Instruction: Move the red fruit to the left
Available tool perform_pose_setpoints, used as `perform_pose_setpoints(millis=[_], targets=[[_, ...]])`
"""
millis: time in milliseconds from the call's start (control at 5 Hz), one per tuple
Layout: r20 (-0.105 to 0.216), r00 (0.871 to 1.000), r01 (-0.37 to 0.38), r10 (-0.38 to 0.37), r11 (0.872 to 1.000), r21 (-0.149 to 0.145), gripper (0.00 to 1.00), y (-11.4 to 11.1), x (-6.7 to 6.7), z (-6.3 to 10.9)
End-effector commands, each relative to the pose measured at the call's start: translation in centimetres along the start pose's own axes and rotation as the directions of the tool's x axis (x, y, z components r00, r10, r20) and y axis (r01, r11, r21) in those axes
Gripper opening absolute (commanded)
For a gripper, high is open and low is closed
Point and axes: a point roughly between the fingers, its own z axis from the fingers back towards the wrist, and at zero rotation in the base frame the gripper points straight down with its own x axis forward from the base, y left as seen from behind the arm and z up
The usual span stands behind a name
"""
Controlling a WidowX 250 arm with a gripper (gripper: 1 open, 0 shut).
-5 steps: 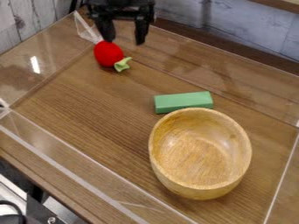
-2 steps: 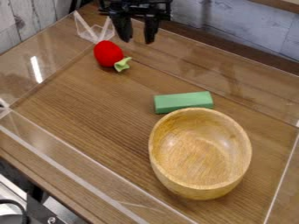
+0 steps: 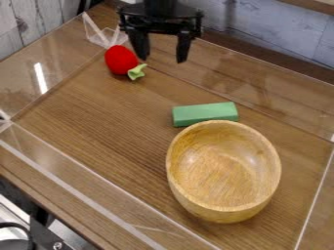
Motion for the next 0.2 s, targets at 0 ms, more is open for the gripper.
perform_pose_setpoints(millis=[0], targets=[[0.081,0.995,-0.056,0.056,0.998,0.001,1.0,0.16,1.74,1.89]])
